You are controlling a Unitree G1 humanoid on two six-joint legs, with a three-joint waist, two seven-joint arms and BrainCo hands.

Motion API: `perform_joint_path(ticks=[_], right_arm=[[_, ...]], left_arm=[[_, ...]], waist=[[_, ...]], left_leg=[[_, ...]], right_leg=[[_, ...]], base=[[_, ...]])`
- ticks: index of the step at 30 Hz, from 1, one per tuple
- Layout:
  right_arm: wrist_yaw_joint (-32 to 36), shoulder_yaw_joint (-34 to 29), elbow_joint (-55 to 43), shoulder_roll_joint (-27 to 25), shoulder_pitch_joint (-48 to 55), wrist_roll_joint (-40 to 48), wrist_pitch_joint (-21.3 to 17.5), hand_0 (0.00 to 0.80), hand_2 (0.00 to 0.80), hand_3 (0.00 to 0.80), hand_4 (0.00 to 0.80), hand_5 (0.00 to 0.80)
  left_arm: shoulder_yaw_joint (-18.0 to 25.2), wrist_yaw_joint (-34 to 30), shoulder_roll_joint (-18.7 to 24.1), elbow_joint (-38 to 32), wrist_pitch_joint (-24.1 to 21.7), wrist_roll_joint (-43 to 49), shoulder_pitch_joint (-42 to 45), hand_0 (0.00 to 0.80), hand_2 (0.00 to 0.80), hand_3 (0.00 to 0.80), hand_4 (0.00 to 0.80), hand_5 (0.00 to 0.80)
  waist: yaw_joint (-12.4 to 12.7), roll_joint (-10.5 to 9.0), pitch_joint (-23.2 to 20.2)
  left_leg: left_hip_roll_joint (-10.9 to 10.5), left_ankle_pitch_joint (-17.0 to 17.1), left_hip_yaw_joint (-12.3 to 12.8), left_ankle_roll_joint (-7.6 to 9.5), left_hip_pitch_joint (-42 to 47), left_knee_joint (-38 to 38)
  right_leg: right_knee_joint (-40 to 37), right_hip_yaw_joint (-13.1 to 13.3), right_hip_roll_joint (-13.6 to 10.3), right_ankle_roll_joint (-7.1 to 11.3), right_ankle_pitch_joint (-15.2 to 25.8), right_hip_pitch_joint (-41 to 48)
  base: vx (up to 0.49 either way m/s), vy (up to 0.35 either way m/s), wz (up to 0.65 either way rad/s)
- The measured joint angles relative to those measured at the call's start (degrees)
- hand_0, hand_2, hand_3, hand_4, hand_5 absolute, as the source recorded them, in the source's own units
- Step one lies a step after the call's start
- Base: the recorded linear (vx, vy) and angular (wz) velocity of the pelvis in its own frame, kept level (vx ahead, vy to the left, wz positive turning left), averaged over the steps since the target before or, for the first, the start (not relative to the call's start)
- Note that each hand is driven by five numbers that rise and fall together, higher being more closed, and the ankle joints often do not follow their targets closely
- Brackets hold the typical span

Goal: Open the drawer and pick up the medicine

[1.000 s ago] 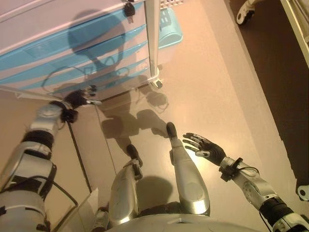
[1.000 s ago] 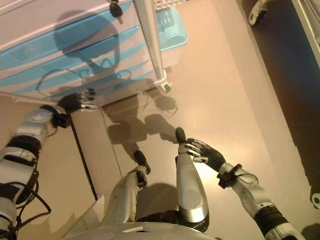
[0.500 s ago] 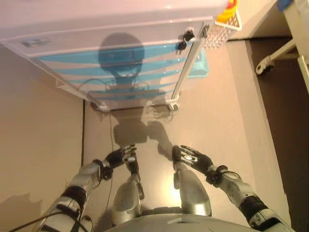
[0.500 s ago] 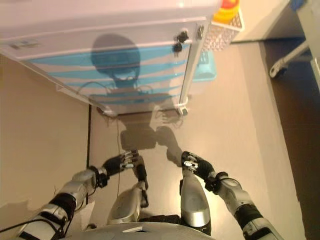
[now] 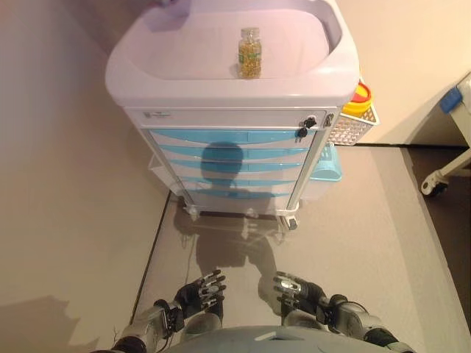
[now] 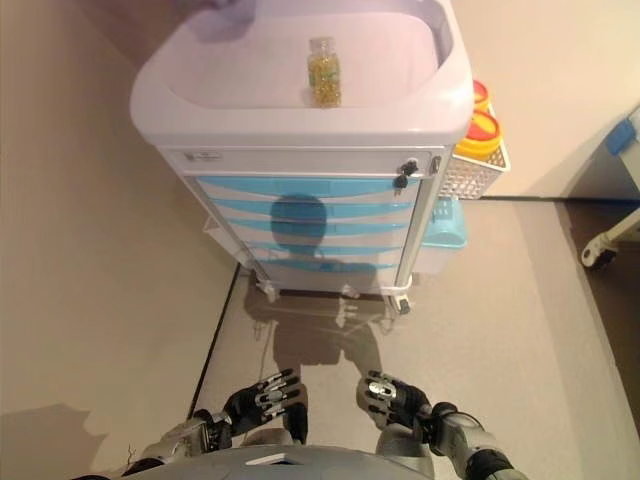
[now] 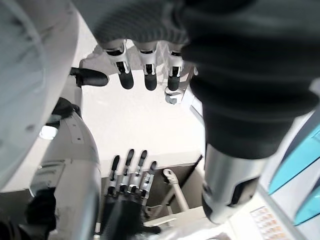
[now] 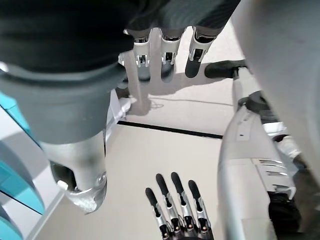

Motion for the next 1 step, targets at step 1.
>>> perform_joint_path(ticks=[1], right_arm=[[0.4, 0.0, 0.8, 0.2, 0.0, 0.0, 0.0, 0.0, 0.0, 0.0, 0.0, 0.0]], left_arm=[[0.0, -0.4, -0.3, 0.7, 0.0, 0.0, 0.1, 0.0, 0.0, 0.0, 0.0, 0.0]], waist=[[0.0, -0.18, -0.8]], left_leg=[[0.0, 0.1, -0.1, -0.13, 0.0, -0.5]], right_leg=[[0.0, -0.2, 0.0, 0.0, 0.0, 0.0]], base=[[-0.014, 0.009, 0.09]])
